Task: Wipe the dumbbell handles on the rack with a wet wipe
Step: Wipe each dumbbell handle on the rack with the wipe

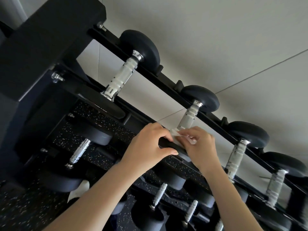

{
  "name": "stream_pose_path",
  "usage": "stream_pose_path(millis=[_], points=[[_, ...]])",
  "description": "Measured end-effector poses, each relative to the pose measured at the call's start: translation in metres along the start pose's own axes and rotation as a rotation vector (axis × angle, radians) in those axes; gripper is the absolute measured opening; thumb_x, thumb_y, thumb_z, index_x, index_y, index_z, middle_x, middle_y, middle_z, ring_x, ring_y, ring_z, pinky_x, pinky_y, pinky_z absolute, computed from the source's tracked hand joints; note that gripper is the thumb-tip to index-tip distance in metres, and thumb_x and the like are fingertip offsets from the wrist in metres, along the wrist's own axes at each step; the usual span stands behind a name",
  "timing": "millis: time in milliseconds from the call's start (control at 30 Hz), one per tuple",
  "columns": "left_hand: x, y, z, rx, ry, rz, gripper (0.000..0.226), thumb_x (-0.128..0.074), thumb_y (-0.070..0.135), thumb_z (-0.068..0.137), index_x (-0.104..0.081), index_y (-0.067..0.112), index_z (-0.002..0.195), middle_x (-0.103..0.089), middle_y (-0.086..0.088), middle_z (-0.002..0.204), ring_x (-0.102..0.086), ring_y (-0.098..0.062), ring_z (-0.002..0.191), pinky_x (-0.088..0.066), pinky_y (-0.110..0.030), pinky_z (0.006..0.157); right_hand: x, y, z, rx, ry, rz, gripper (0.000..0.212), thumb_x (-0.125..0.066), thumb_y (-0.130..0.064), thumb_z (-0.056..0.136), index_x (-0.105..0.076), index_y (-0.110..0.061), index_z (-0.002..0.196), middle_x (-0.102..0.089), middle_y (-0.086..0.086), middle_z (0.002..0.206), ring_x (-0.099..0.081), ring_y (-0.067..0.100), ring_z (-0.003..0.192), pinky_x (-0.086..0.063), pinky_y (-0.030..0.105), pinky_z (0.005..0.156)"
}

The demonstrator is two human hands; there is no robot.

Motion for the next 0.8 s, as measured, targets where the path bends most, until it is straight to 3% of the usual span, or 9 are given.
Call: stream_pose_path(millis=[300,367,467,667,800], points=[[-0.001,-0.003,0.001,-0.001,-0.011,-0.028,0.026,-0.078,0.043,0.067,-0.067,0.029,0.086,-0.056,0.012,0.089,-0.052,-0.006,0.091,-0.047,-0.036,0.077,0.027,-0.018,0.044,0.079,0.186,-0.124,0.014,-0.072,-0.009,0.080,-0.074,-0.008,0.094,-0.062,0.001,0.083,-0.051,0.000,0.066,-0.037,-0.001,0.068],[-0.001,-0.003,0.002,-0.006,-0.011,-0.033,0.026,-0.078,0.043,0.067,-0.068,0.028,0.086,-0.056,0.012,0.089,-0.052,-0.006,0.091,-0.047,-0.035,0.076,0.028,-0.022,0.053,0.116,0.180,-0.198,0.014,-0.069,-0.009,0.083,-0.073,-0.006,0.096,-0.062,0.004,0.086,-0.054,0.010,0.067,-0.041,0.007,0.069],[-0.001,-0.005,0.002,-0.010,-0.005,-0.061,0.026,-0.079,0.042,0.066,-0.069,0.027,0.085,-0.057,0.010,0.087,-0.054,-0.008,0.088,-0.048,-0.036,0.074,0.021,-0.021,0.062,0.135,0.176,-0.322,0.016,-0.066,-0.009,0.085,-0.073,-0.005,0.099,-0.062,0.012,0.086,-0.055,0.022,0.068,-0.045,0.028,0.063],[-0.002,-0.009,0.002,-0.007,0.012,-0.100,0.026,-0.080,0.042,0.064,-0.069,0.028,0.083,-0.058,0.010,0.086,-0.055,-0.008,0.086,-0.050,-0.037,0.073,0.013,-0.016,0.063,-0.026,0.285,-0.335,0.023,-0.056,-0.014,0.092,-0.069,-0.006,0.109,-0.061,0.015,0.100,-0.057,0.030,0.081,-0.037,0.026,0.071],[-0.002,-0.008,0.002,-0.011,0.012,-0.104,0.025,-0.081,0.041,0.064,-0.069,0.028,0.083,-0.057,0.009,0.086,-0.055,-0.009,0.086,-0.050,-0.038,0.073,0.007,-0.020,0.063,-0.096,0.187,-0.417,0.031,-0.056,-0.025,0.093,-0.065,-0.007,0.116,-0.054,0.015,0.112,-0.054,0.030,0.089,-0.032,0.026,0.072]])
Point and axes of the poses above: each hand's wrist, its own z-axis towards the middle knuckle, its own x-axis out of the back of the hand, y = z × x, the point moved 4 cm from there along z, towards the middle knuckle
